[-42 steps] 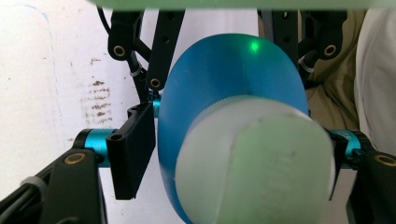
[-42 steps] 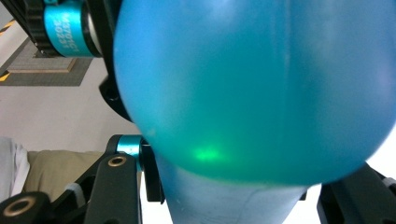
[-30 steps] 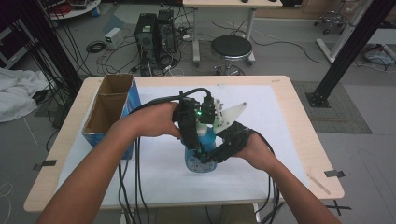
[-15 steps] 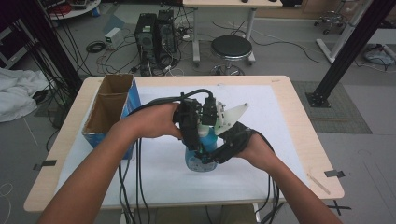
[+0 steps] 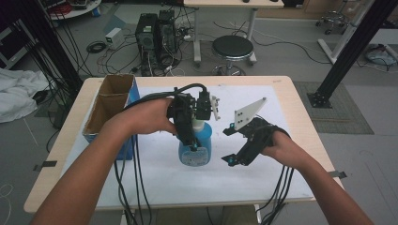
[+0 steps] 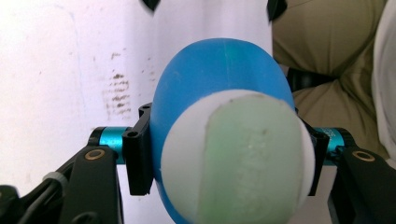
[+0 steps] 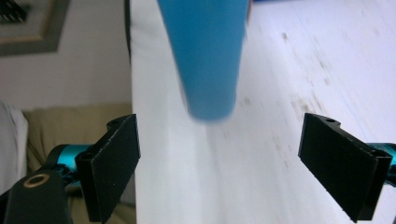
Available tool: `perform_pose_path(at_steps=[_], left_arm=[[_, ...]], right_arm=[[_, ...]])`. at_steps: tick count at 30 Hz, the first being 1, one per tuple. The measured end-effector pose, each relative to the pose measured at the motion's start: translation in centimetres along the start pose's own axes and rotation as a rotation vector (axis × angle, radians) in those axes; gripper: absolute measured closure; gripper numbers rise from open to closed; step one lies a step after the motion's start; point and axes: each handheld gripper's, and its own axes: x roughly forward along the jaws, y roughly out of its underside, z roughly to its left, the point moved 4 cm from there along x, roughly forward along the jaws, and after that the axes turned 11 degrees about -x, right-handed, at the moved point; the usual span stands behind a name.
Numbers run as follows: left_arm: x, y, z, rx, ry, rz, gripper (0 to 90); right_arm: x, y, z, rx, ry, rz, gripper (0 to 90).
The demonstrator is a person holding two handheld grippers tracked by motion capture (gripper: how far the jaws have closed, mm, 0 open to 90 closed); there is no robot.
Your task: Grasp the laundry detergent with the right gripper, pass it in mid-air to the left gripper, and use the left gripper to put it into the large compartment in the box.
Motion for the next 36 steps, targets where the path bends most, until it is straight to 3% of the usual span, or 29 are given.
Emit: perform_pose_path(at_steps=[2, 5, 6, 9, 12, 18, 19, 20, 23, 26, 30, 32, 34, 36], left_arm=[[0.0, 0.3, 0.3, -0.016, -0.005, 0.005, 38.0], [-0.1, 0.6, 0.6, -0.030, -0.011, 0.003, 37.9], [-0.2, 0.7, 0.7, -0.034, -0.013, 0.002, 38.0], [-0.2, 1.1, 1.2, -0.053, -0.021, 0.002, 38.0], [-0.3, 1.5, 1.7, -0.077, -0.034, -0.002, 37.9], [-0.6, 2.1, 2.7, -0.118, -0.048, 0.001, 38.0], [-0.6, 2.1, 2.9, -0.123, -0.052, 0.002, 37.9], [-0.7, 2.2, 3.0, -0.129, -0.055, 0.001, 38.0], [-0.9, 2.5, 3.4, -0.149, -0.061, 0.001, 38.0], [-1.2, 2.8, 3.8, -0.171, -0.074, -0.005, 37.9], [-1.9, 3.1, 4.4, -0.201, -0.096, -0.006, 37.9], [-2.4, 3.2, 4.8, -0.217, -0.099, -0.011, 38.0], [-3.0, 3.4, 5.0, -0.234, -0.103, -0.016, 38.0], [-3.8, 3.6, 5.3, -0.249, -0.104, -0.023, 38.0]], right_arm=[[-0.5, 0.7, -0.2, 0.009, 0.014, 0.022, 11.9], [-1.2, 1.8, -0.8, 0.070, 0.022, 0.058, 11.9], [-1.5, 2.1, -0.9, 0.087, 0.014, 0.078, 11.9], [-2.2, 2.9, -0.9, 0.107, -0.083, 0.118, 11.9], [-2.8, 3.5, -0.9, 0.112, -0.082, 0.136, 11.9], [-3.8, 4.8, -1.2, 0.139, -0.021, 0.194, 11.8], [-4.1, 5.1, -1.2, 0.154, -0.011, 0.210, 10.0], [-4.4, 5.4, -1.3, 0.161, 0.003, 0.232, 0.3], [-5.3, 6.8, -1.7, 0.193, 0.039, 0.303, 0.9], [-6.4, 8.1, -2.0, 0.234, 0.062, 0.326, 1.0], [-8.1, 9.4, -2.3, 0.289, 0.146, 0.325, 1.0], [-8.8, 9.8, -2.2, 0.300, 0.153, 0.324, 1.0], [-9.2, 10.1, -1.9, 0.310, 0.130, 0.339, 1.0], [-9.6, 10.5, -1.9, 0.318, 0.175, 0.385, 1.1]])
